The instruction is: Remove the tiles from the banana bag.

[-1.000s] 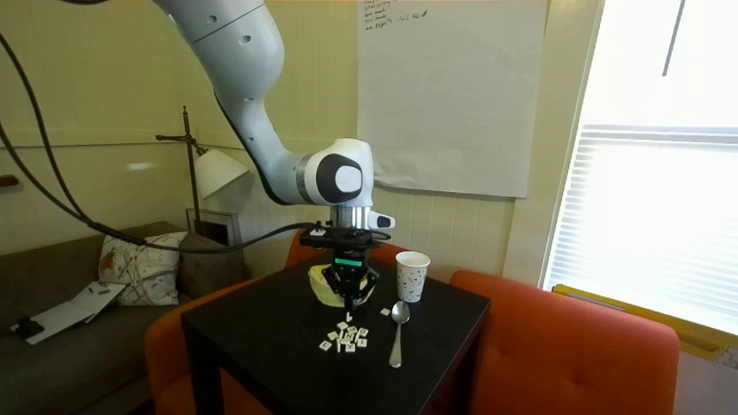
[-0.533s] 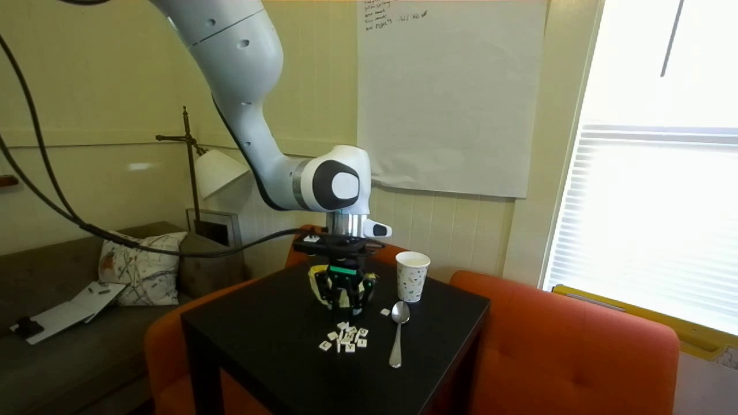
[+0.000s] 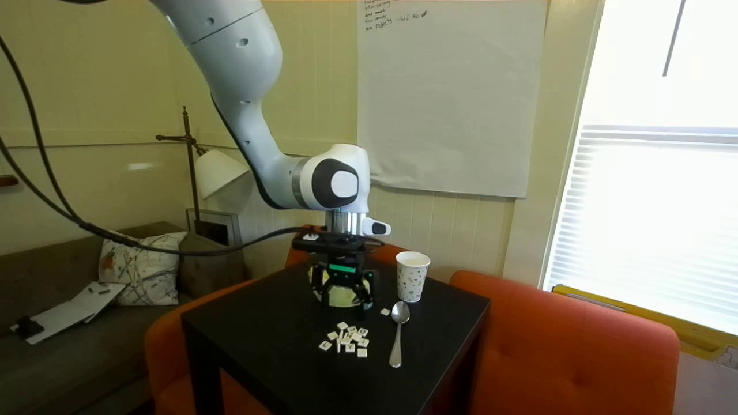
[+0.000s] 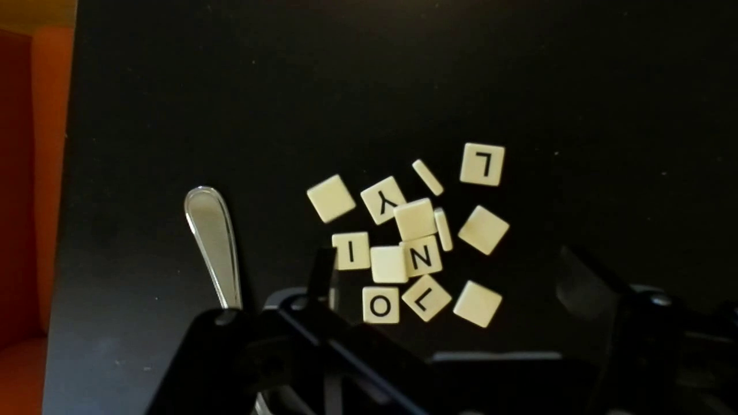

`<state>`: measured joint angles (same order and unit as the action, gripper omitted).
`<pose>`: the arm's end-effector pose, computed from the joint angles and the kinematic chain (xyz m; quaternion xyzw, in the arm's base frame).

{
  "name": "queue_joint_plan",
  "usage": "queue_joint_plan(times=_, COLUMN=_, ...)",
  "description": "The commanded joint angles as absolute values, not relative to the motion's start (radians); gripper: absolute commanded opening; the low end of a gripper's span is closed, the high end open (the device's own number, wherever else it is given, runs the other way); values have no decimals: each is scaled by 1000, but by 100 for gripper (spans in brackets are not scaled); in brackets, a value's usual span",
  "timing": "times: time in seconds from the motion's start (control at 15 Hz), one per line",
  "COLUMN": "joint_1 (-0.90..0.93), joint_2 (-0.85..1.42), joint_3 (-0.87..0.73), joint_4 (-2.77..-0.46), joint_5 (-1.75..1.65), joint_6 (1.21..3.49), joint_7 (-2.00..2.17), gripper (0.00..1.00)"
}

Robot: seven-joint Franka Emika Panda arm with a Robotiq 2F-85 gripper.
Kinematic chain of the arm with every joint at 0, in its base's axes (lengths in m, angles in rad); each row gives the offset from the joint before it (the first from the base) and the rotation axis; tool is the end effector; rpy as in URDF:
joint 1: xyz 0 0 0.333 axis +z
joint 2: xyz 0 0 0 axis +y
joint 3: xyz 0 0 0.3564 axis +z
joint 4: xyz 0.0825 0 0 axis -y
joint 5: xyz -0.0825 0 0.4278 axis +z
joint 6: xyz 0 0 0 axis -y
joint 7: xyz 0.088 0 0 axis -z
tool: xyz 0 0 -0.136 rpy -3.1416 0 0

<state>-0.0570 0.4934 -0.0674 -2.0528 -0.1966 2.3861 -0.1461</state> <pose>0.6100 -0.0829 0.1528 0.9897 0.0900 -0.0897 0.0660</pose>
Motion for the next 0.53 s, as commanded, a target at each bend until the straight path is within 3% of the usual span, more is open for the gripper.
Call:
queue_joint_plan(times=0.0, joint_1=-51, joint_2=478, joint_3=-64, joint_4=-2061, joint_5=-196, joint_6=2377, joint_7=-130, gripper=100)
queue_joint_plan(times=0.47, joint_1=-103, joint_2=394, joint_3=5, joint_4=-2117, joint_5=-53, joint_6=2457, joint_7=-202, gripper=100)
